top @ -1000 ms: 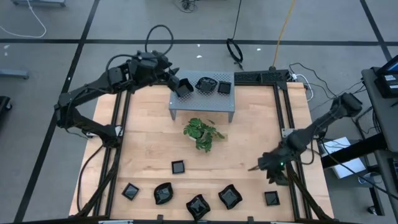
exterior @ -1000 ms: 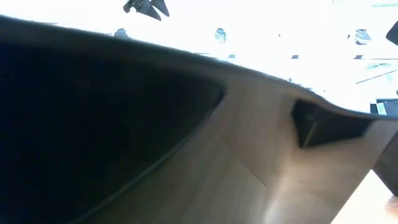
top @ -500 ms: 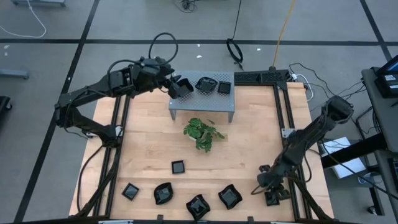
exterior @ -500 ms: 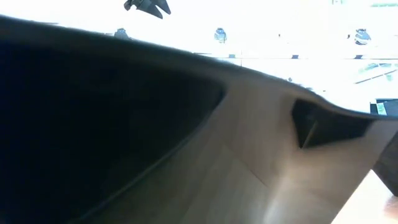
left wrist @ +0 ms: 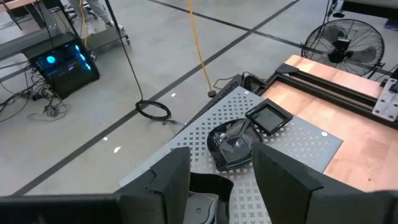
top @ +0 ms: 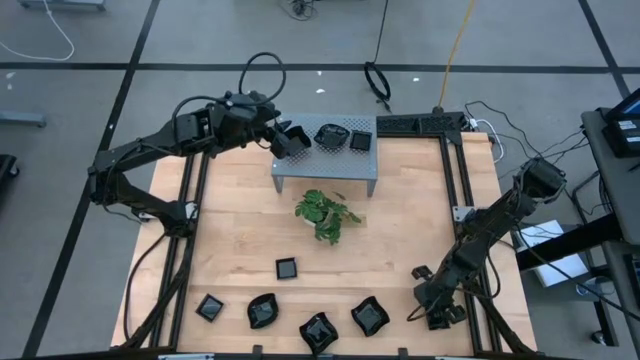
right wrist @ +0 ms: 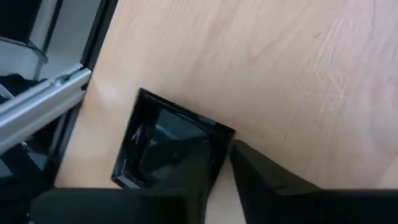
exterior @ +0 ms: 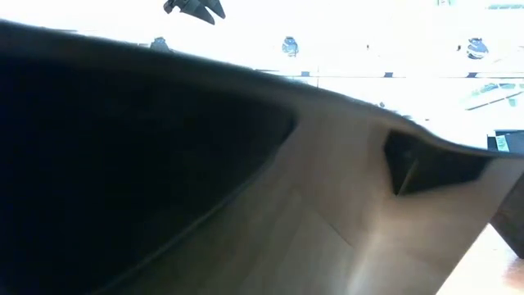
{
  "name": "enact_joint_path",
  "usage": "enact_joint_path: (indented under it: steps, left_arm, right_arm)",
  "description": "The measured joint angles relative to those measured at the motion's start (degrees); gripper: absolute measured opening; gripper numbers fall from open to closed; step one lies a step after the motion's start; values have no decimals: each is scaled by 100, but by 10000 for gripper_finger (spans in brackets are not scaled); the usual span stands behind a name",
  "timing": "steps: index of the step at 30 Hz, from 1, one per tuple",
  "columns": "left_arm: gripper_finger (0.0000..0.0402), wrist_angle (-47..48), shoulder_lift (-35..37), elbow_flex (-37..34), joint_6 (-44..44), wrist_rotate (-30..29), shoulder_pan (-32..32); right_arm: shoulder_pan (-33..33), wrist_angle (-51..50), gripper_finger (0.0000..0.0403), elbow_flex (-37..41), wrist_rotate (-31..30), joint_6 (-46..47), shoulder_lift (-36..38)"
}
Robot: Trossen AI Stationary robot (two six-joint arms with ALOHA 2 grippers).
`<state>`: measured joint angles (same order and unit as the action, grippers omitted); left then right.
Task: Pick & Place Mini shaped plates
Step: Stack the square plate on top of the stacked square plates on the shelf
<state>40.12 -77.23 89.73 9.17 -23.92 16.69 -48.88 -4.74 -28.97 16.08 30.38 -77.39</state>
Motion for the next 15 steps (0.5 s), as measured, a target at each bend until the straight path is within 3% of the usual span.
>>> enact_joint_path:
  steps: [4,15]
  left_arm:
    - [177,0,0,0,2,1,0]
    - [177,-11,0,0,4,2,0]
  right_arm:
    - [0,37,8,2,32,-255,-1]
    - [97,-186,1,1,61,-501,428]
